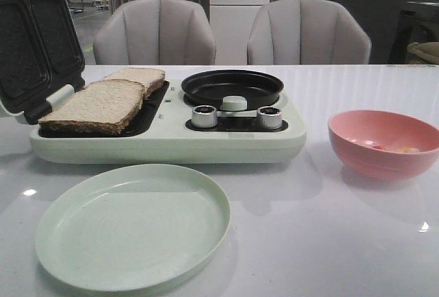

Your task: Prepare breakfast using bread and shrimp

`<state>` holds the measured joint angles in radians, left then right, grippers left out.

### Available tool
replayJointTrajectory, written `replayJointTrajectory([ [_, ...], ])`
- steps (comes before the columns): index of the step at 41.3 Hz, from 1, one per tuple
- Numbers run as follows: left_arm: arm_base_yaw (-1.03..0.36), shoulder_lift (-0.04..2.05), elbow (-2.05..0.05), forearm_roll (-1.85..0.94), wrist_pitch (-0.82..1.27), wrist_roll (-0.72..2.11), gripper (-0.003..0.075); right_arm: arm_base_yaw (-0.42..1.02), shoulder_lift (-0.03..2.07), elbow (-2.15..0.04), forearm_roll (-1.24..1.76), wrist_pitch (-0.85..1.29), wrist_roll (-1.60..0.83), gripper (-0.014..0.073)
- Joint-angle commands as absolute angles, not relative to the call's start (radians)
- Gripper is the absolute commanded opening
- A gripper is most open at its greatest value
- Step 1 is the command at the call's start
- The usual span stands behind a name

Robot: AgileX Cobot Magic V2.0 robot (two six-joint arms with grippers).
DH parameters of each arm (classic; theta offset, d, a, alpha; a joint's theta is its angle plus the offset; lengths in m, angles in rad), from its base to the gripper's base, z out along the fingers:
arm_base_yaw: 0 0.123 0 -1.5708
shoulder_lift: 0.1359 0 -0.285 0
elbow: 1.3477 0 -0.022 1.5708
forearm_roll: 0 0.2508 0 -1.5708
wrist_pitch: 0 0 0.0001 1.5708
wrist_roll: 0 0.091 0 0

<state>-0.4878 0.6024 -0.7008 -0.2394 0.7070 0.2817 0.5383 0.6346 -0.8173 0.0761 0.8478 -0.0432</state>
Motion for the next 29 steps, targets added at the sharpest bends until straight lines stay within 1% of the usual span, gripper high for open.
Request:
replayJointTrajectory([
  [1,-0.493,0.605,-0.728,-0.269,0.624,0.279,0.0521,0.538,0.612,-0.839,0.07,0.766,-0.047,0.0472],
  [5,-0.493,0.605,-0.736,-0.26,0.624,0.279,0.0518,0.538,0.608,-0.839,0.07,0.765,-0.047,0.0472],
  [10,-0.493,0.614,-0.781,-0.242,0.65,0.279,0.0478,0.538,0.608,-0.839,0.07,0.765,-0.047,0.0472],
  [18,-0.493,0.706,-0.903,-0.214,0.758,0.279,0.0382,0.538,0.608,-0.839,0.07,0.765,-0.047,0.0472],
  [29,-0.488,0.851,-0.995,-0.013,0.765,0.259,0.0235,0.538,0.608,-0.839,0.07,0.765,-0.047,0.0472],
])
